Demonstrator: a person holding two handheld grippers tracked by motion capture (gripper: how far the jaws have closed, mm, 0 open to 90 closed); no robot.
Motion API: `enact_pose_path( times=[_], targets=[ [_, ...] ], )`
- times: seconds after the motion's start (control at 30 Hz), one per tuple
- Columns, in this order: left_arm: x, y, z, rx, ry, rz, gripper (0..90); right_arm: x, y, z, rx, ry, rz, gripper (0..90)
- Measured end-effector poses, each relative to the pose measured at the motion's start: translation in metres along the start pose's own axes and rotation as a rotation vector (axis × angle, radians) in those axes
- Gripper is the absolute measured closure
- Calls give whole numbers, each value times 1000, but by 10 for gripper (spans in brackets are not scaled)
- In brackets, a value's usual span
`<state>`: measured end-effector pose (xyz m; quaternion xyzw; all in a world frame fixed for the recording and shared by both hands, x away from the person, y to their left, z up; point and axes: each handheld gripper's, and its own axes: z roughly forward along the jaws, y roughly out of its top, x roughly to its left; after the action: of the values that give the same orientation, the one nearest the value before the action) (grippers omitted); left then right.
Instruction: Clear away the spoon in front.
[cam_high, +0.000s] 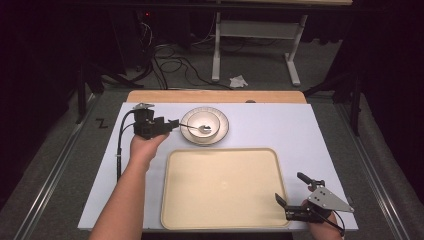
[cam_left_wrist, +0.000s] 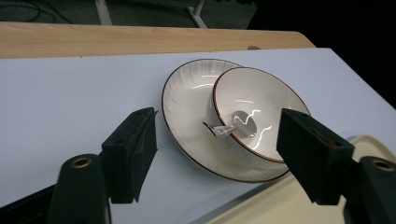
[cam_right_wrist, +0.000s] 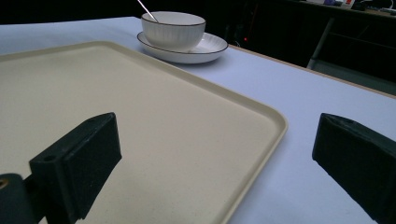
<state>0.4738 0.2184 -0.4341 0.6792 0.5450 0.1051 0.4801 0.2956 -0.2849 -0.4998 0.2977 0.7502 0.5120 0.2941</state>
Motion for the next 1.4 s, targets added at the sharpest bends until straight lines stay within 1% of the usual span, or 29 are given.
enact_pose_path(
  times=[0.03, 0.07, 0.1, 0.13, 0.17, 0.23, 0.27, 0.3, 0.33, 0.4, 0.43, 0.47, 0.5, 0.53, 0.57, 0.63, 0.77, 0.8, 0.83, 0.87, 0.93, 0.97, 1.03, 1.07, 1.1, 1.13, 1.17, 1.23, 1.4],
  targets=[
    [0, 0, 0, 0, 0, 0, 339, 0, 0, 0, 0, 0, 0, 19],
    [3, 1, 1, 7, -2, -24, 353, 0, 0, 0, 1, -1, 0, 19],
    [3, 1, 1, 7, -2, -24, 369, 0, 0, 0, 1, -1, 0, 19],
    [5, 2, 2, 13, -10, -55, 385, 0, 0, 0, 0, -1, 1, 19],
    [5, 2, 2, 13, -10, -55, 400, 0, 0, 0, 0, -1, 1, 19],
    [8, 3, 2, 17, -26, -85, 418, 0, 0, 0, 0, 0, 8, 19],
    [9, 3, 3, 21, -22, -107, 458, 0, 0, -1, 0, -1, 4, 19],
    [9, 3, 3, 21, -22, -107, 475, 0, 0, -1, 0, -1, 4, 19],
    [10, 4, 3, 19, -29, -119, 475, 0, 0, -1, -1, 1, 6, 19],
    [10, 5, 2, 19, -23, -147, 547, 1, 0, -1, 1, 0, 8, 19],
    [10, 5, 2, 19, -23, -147, 576, 1, 0, -1, 1, 0, 8, 19],
    [10, 5, 3, 19, -20, -161, 576, 1, 0, 0, 1, 0, 7, 19],
    [10, 5, 3, 22, -20, -165, 636, 1, 0, 0, -3, 3, 6, 19],
    [10, 5, 2, 22, -18, -169, 669, 1, 0, 0, 0, 2, 7, 19],
    [10, 5, 3, 26, -20, -170, 669, 1, 0, 0, 0, 2, 7, 19],
    [9, 5, 3, 27, -21, -172, 762, 1, 0, -1, -3, 0, 6, 19],
    [6, 5, 1, 10, -37, -159, 880, 1, 0, 0, -4, 0, 5, 19],
    [4, 5, 0, -10, -55, -154, 892, 1, 1, 0, -5, 3, -1, 19],
    [4, 5, 0, -10, -55, -154, 896, 1, 1, 0, -5, 3, -1, 19],
    [-1, 6, -2, -35, -50, -135, 897, 1, 1, 0, -3, 4, -1, 19],
    [-2, 6, -3, -38, -59, -130, 898, 1, 1, 0, -4, 4, -3, 19],
    [-5, 6, -6, -60, -55, -107, 898, 1, 1, 0, -4, 3, -4, 19],
    [-7, 6, -8, -74, -55, -97, 899, 1, 1, 0, -5, 2, -5, 19],
    [-11, 6, -11, -102, -71, -74, 898, 1, 1, 0, -3, 2, -7, 19],
    [-11, 6, -11, -102, -71, -74, 899, 1, 1, 0, -3, 2, -7, 19],
    [-17, 5, -16, -123, -55, -36, 899, 2, 1, 0, -4, 5, -5, 19],
    [-17, 5, -16, -123, -55, -36, 899, 2, 1, 0, -4, 5, -5, 19],
    [-23, 4, -20, -137, -49, -6, 899, 2, 1, 0, -4, 9, -3, 19],
    [-34, 2, -32, -185, -35, 41, 899, 4, 2, 0, 1, 3, -4, 19]
  ],
)
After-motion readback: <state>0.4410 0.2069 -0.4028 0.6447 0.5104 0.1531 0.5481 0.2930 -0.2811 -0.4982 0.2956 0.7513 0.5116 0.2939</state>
